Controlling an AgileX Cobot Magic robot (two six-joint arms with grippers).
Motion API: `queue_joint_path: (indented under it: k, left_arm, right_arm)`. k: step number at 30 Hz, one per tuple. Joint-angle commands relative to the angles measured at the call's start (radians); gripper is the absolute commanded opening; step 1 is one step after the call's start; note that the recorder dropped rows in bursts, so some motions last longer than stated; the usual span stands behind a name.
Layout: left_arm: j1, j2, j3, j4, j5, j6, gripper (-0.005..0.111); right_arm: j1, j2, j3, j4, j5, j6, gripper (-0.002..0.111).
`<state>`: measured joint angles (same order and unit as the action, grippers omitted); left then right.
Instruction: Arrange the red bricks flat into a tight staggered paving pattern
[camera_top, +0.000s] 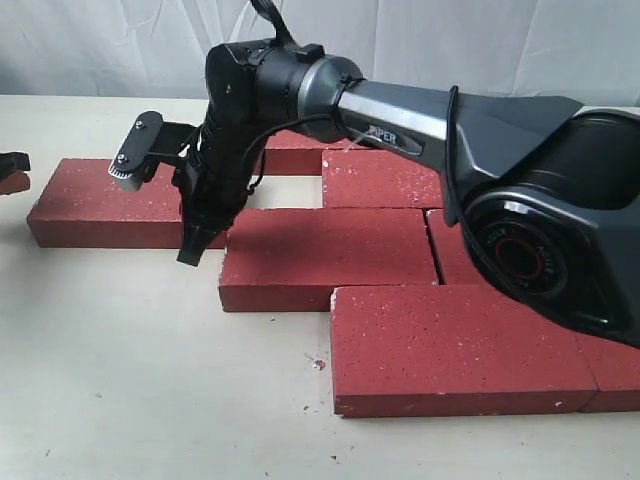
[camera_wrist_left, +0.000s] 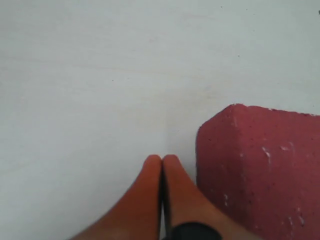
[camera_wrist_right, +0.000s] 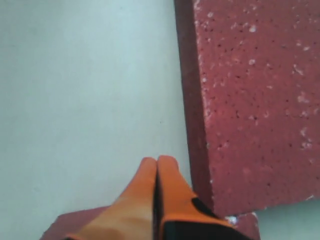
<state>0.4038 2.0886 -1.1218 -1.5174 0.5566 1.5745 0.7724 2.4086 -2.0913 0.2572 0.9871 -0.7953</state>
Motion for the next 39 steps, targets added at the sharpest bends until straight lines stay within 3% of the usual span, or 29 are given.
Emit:
queue_joint_path:
  k: [1, 14, 22, 27, 35, 39]
  left_arm:
    - [-0.018, 0.041, -0.005, -0.043, 0.066, 0.029, 0.0]
    - [-0.028, 0.075, -0.009, -0.15, 0.161, 0.118, 0.0]
    - [-0.028, 0.075, -0.009, -0.157, 0.13, 0.146, 0.0]
    - [-0.028, 0.075, -0.009, -0.167, -0.011, 0.158, 0.0]
    - [-0.028, 0.075, -0.009, -0.175, 0.073, 0.164, 0.0]
    - [-0.028, 0.075, -0.009, -0.196, 0.079, 0.187, 0.0]
  right_arm:
    - [-0.004, 0.031, -0.002, 0.007, -0.096, -0.016, -0.001]
    - [-0.004, 0.044, -0.002, -0.019, -0.19, -0.016, -0.001]
    - [-0.004, 0.044, -0.002, -0.023, -0.258, -0.016, -0.001]
    - [-0.004, 0.044, -0.002, -0.015, -0.264, -0.016, -0.001]
    - [-0.004, 0.042, -0.002, -0.005, -0.265, -0.016, -0.001]
    - [-0.004, 0.016, -0.002, -0.115, -0.3, 0.078, -0.001]
